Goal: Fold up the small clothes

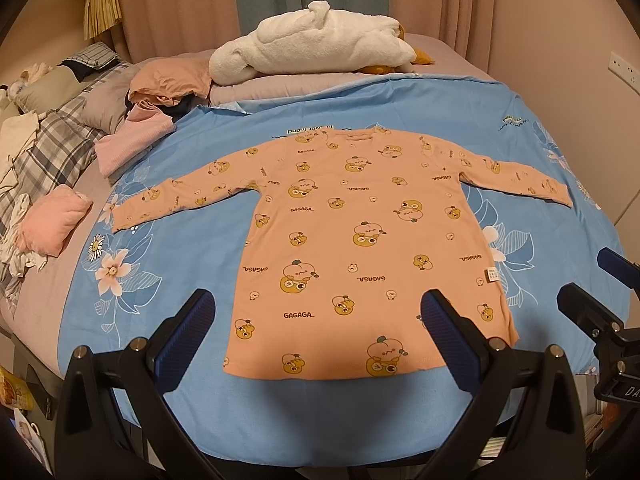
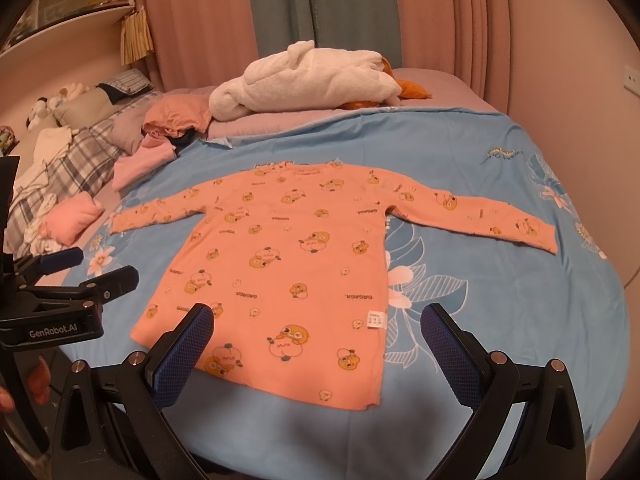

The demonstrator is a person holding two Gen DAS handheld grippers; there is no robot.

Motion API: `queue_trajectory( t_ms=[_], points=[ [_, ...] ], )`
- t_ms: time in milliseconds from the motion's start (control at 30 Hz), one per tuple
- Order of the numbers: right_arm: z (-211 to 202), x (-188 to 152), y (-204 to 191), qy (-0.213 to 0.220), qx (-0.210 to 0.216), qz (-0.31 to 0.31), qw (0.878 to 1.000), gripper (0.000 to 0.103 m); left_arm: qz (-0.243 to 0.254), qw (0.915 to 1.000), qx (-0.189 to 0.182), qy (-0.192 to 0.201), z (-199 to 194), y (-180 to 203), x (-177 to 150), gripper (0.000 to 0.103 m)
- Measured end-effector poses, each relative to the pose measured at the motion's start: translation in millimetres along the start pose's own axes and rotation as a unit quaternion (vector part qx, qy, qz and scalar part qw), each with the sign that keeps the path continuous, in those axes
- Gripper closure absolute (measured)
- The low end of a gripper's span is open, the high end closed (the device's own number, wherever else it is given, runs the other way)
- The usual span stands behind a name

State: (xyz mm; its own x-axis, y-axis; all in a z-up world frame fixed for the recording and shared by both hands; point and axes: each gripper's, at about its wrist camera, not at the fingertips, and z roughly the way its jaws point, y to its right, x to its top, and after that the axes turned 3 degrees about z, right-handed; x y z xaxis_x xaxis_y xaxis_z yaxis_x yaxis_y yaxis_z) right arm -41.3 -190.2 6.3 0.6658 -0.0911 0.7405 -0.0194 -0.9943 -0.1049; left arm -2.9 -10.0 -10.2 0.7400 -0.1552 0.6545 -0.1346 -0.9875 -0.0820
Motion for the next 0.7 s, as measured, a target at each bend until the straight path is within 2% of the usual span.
queue_trajectory(
  t_ms=[700],
  points=[
    [1.2,0.2,0.7,-0.001,0.000,0.001,1.000,0.001,0.000,1.0000,-0.001,-0.002,2.0,1.5,-1.8,0.000]
  ],
)
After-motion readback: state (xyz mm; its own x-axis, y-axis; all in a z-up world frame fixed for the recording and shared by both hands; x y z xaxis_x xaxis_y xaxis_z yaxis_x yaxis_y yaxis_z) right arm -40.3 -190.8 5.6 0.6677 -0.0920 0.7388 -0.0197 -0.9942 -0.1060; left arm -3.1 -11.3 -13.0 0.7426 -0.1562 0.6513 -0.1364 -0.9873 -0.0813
